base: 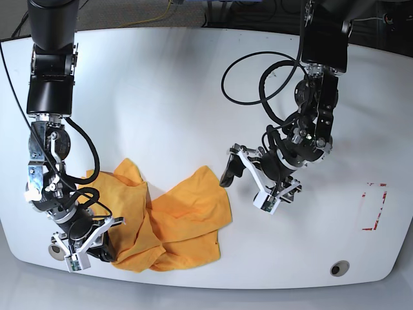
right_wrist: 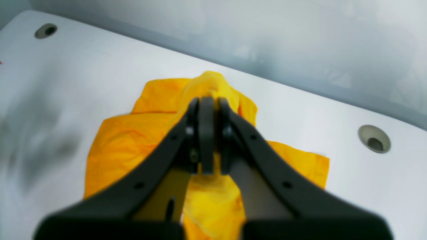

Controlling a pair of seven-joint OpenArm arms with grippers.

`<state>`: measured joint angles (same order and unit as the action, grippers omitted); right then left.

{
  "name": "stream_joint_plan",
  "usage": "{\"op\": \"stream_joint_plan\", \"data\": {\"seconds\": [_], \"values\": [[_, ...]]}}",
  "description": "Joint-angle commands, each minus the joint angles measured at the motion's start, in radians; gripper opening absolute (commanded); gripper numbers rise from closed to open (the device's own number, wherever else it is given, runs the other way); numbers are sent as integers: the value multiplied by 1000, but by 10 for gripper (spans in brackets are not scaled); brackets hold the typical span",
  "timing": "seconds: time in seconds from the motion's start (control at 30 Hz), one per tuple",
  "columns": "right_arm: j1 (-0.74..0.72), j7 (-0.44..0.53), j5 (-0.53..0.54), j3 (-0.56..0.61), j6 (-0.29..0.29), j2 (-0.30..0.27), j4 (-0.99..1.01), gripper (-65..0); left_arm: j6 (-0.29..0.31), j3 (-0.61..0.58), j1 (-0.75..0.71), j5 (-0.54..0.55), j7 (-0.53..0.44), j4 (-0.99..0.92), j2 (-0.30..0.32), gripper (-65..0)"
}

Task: Layout the t-shirt on the table in an organized manner, then fold the t-shirt properly
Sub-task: 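Lower the t-shirt and release it from the left gripper, then grasp another t-shirt corner with the left gripper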

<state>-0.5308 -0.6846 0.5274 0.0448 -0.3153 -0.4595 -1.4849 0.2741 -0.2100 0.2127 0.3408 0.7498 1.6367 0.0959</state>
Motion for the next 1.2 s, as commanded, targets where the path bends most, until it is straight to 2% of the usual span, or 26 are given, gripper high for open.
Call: {"op": "stream_joint_plan", "data": {"seconds": [0.0,0.23,0.4,0.9,1.17], "values": [[-18,32,7,-10,2,-15,-21,-650,3,-36,18,-45,-32,4,1,-123],[16,32,9,-49,2,-14,-21,-650,3,-199,14,-216,-114,-57,-5,-122],[22,32,9,-61,2,-14,-21,-650,3,-271,18,-257,-148,-137,-26,-122],[44,33,15,-62,2,-14,-23,-650,3,-280,49,-478,-255,-347,-135,-122],[71,33,10,-62,3,-14,-66,-650,0,-280,109,-507,-273,-478,-157,-122]]}}
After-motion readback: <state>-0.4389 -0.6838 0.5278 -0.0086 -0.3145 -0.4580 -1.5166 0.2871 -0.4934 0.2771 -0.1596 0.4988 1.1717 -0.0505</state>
